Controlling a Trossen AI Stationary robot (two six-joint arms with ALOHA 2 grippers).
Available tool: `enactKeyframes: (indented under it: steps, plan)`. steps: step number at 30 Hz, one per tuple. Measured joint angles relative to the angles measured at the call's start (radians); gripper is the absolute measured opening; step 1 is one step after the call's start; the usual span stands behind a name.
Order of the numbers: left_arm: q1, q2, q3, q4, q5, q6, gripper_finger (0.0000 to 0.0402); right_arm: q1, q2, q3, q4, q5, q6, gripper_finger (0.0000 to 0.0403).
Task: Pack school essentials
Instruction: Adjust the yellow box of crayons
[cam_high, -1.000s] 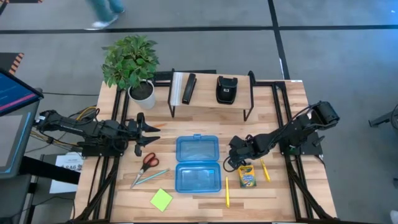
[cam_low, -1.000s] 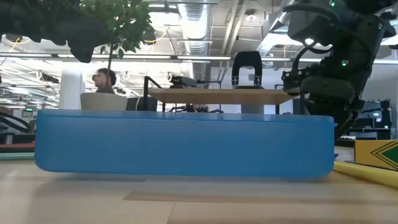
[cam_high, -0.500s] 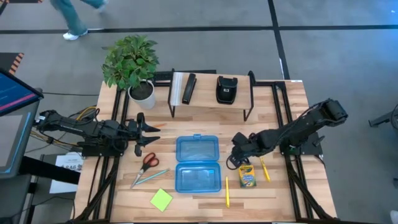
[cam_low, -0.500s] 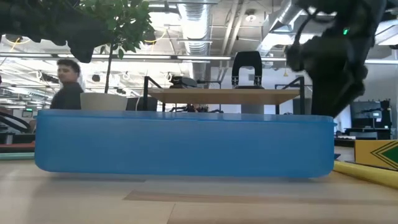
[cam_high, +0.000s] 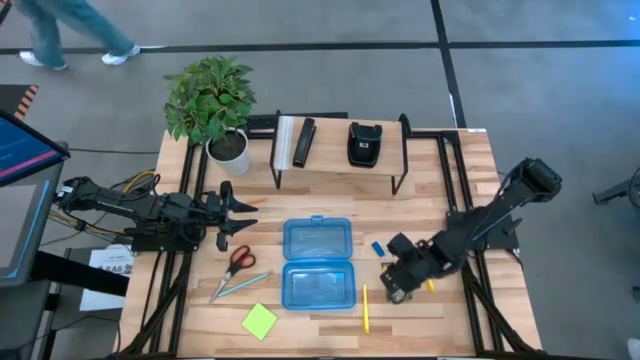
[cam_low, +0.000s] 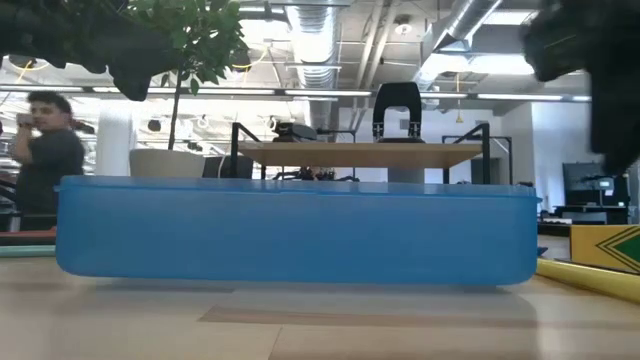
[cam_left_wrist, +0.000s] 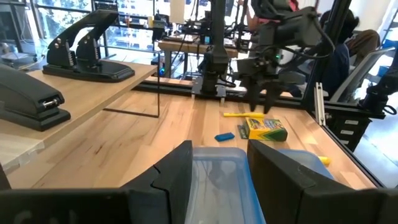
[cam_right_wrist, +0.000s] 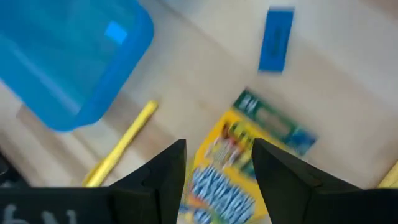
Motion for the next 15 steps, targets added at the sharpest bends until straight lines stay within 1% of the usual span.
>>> enactKeyframes:
  steps: [5, 8, 11, 15]
  plan:
    - [0.0, 0.0, 0.0, 0.0, 0.0, 0.0, 0.0144, 0.049, 0.014, 0.0, 0.003, 0.002, 0.042, 0.0223]
    - [0.0, 0.0, 0.0, 0.0, 0.0, 0.001, 0.0144, 0.043, 0.026, 0.001, -0.014, 0.003, 0.087, 0.0238]
    - [0.0, 0.0, 0.0, 0.0, 0.0, 0.001, 0.0144, 0.023, 0.026, 0.0, -0.008, -0.004, 0.081, 0.0254]
    - [0.0, 0.0, 0.0, 0.0, 0.0, 0.018, 0.0144, -0.017, 0.026, 0.0, -0.049, -0.077, 0.067, 0.0274]
